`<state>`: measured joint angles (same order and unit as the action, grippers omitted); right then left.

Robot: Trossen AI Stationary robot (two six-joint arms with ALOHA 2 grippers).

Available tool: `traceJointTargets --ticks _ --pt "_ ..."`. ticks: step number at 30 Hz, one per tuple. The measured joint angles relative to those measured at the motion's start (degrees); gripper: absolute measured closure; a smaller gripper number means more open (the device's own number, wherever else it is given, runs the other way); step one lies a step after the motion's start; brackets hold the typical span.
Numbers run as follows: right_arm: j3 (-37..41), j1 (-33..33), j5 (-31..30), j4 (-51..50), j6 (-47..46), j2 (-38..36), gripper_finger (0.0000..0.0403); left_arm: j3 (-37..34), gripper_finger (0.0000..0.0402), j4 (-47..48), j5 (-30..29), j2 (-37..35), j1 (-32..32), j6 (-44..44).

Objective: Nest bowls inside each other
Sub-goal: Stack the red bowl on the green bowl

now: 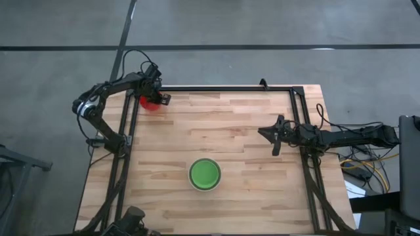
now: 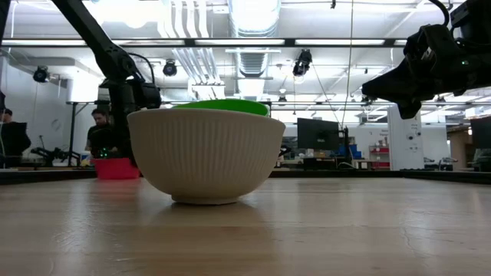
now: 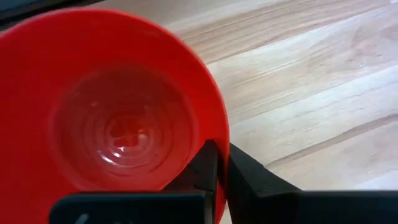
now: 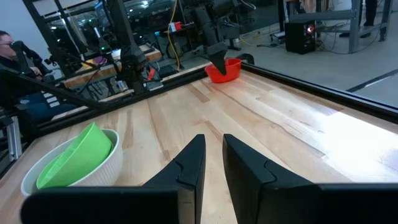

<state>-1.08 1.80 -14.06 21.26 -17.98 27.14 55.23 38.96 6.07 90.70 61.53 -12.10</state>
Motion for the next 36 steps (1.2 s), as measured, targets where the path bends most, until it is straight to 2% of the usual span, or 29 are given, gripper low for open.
traceJointTargets --ticks 9,23,29,36 --pt "0.0 0.0 0.0 0.0 0.0 0.0 0.0349 3.2 0.0386 1.6 0.8 -1.4 -1.9 0.2" --pt "0.0 0.0 0.0 0.0 0.0 0.0 0.0349 3.6 0.0386 1.6 0.9 -6.5 -3.6 0.2" --pt "0.0 0.0 0.0 0.0 0.0 0.0 0.0349 3.6 0.0386 1.6 4.5 -7.3 -3.9 0.1" --pt "0.0 0.0 0.0 0.0 0.0 0.0 0.0349 3.6 0.0386 1.9 4.9 -7.3 -5.5 -0.3"
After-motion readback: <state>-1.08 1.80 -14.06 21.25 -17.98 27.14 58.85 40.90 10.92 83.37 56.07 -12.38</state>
